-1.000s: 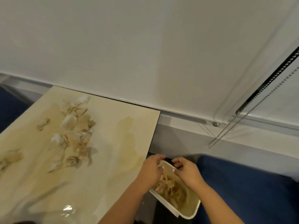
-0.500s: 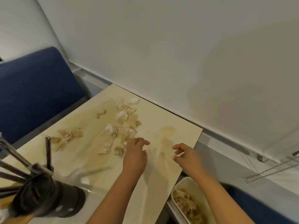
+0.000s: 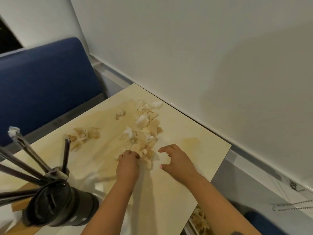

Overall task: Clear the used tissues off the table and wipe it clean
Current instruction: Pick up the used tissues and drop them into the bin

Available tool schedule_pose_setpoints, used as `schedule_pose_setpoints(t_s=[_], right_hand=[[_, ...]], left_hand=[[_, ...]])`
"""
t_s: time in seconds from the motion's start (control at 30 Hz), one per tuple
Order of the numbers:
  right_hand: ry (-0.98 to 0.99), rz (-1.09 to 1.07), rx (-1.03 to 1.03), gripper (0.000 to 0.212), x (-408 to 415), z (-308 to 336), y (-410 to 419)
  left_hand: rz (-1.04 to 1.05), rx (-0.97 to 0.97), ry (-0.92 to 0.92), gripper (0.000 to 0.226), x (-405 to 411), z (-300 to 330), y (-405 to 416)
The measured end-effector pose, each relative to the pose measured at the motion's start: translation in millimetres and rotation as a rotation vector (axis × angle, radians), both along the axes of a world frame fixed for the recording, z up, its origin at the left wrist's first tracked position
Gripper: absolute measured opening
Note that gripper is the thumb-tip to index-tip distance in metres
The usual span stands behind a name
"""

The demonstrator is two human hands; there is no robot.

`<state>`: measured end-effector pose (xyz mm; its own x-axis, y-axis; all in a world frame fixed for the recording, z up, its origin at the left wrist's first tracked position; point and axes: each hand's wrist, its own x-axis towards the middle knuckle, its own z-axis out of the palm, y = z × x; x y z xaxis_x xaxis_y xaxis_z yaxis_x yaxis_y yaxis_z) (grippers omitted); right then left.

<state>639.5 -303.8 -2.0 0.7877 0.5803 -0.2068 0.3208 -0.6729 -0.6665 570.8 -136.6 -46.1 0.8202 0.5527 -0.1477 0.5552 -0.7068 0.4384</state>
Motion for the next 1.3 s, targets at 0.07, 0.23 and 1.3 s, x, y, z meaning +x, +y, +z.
schedule_pose_setpoints(t_s=[0.07,0.23,1.3], right_hand=[[-0.042,0.072,-0.01,0.052,3,-3,16],[-0.177,0.282,-0.203,0.055,7,-11,51],[0.072,-0.581,0.14,0.017,-18,-18,-137]], left_hand=[[0.026,-0.038,-0.04,0.038,-1,0,4],[0.069,-0.098,-0.141,0.033,-10,3,5],[-0.547,-0.315,-0.281,0.027,30,31,-177]])
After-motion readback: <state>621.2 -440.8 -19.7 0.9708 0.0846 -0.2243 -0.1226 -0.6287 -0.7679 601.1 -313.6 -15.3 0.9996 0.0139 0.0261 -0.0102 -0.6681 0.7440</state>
